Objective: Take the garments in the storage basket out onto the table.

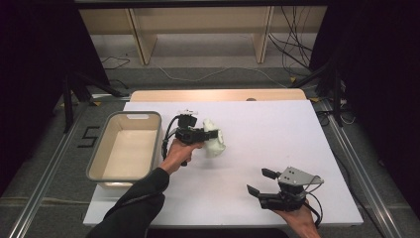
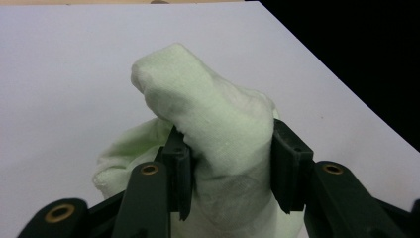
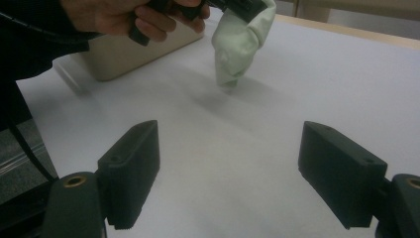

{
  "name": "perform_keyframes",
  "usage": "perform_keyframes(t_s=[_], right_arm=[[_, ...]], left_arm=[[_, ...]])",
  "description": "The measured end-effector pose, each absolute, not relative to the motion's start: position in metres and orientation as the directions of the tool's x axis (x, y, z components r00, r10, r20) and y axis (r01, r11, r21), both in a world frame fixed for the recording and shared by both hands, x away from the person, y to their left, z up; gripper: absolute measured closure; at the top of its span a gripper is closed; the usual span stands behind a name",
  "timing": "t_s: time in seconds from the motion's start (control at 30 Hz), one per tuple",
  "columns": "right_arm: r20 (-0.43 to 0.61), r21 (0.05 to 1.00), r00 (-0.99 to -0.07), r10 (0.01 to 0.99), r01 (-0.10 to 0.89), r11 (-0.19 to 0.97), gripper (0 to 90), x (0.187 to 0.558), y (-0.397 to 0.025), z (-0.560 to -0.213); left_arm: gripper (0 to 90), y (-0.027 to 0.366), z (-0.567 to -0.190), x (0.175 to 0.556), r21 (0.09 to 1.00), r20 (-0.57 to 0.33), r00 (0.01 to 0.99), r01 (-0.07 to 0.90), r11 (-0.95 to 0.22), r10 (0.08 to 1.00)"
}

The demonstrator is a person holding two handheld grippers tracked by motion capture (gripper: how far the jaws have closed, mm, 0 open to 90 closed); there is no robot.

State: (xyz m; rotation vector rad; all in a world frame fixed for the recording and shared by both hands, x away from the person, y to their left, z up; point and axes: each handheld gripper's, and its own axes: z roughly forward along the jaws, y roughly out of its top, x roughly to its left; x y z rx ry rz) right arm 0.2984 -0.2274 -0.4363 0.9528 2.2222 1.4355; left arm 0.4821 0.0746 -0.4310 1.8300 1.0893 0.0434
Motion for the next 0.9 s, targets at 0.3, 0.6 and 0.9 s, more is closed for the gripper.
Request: perform_keyframes(t_s=[0.3,0.6,0.9], right_arm=[[0.083,0.894,-0.722,0.686,0.359,0.27,24.7,0.298,-0.227,-0.436],[0.083,0.894,-0.726,0.683,0.357,0.271,24.8,0.298,-0.227,-0.437],[0.08,0.892,-0.726,0.683,0.357,0.276,24.8,0.298,-0.227,-0.437]], left_arm=[[53.9,0.062,-0.444,0.479,0.722,-0.38,0.608,0.666,-0.187,0.698],[50.2,0.05,-0.455,0.476,0.693,-0.351,0.636,0.67,-0.266,0.687],[46.1,0.035,-0.462,0.47,0.679,-0.303,0.674,0.649,-0.344,0.674]])
